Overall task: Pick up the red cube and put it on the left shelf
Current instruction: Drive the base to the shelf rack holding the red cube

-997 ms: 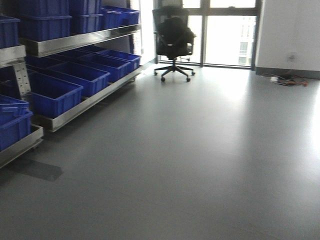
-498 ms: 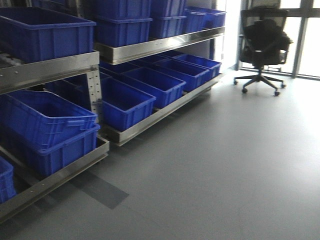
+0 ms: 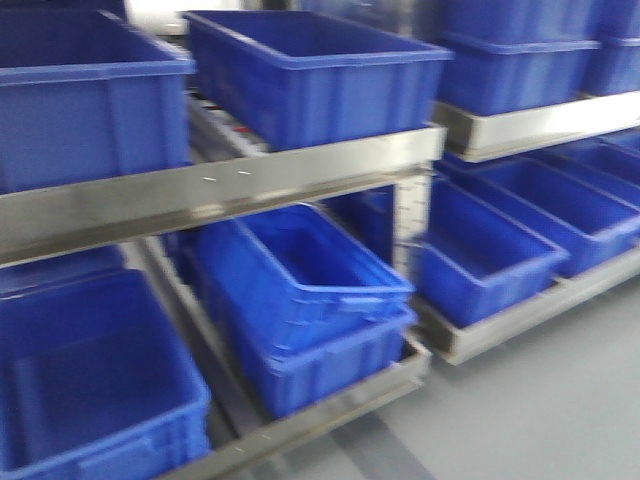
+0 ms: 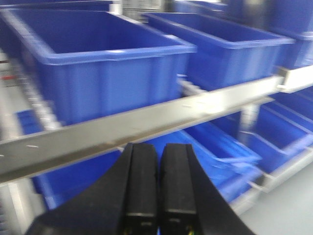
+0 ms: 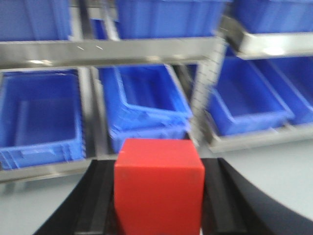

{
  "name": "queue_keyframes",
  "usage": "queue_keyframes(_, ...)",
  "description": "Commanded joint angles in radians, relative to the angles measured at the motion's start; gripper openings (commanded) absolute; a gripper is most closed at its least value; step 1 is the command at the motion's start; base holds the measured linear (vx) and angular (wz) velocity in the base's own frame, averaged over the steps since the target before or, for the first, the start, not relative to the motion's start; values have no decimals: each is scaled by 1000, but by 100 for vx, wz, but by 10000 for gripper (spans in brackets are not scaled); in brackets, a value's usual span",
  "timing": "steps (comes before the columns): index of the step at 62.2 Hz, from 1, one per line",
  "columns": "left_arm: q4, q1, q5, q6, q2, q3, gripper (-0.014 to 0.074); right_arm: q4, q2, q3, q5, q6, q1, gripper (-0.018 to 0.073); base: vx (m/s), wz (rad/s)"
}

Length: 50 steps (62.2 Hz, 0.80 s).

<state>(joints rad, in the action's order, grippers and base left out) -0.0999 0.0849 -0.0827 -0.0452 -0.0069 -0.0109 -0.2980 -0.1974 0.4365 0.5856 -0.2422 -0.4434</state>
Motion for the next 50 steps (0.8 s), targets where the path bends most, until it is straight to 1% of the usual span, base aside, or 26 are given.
queue_keyframes(1,-1,4,89,5,-12,-24,101,-22,-12,28,-79,9,2,123,55,91)
queue_keyframes(13,-1,4,89,5,-12,-24,102,-22,-12,28,-79,9,2,123,53,87)
queue_keyframes(24,-1,4,89,5,-12,-24,101,-22,-12,28,-79,9,2,123,48,71)
queue_keyframes(39,-1,4,89,5,-12,-24,101,-22,-12,28,-79,9,2,123,38,44)
queue_keyframes(50,-1,4,89,5,-12,-24,101,-22,-12,28,-79,9,2,123,27,27)
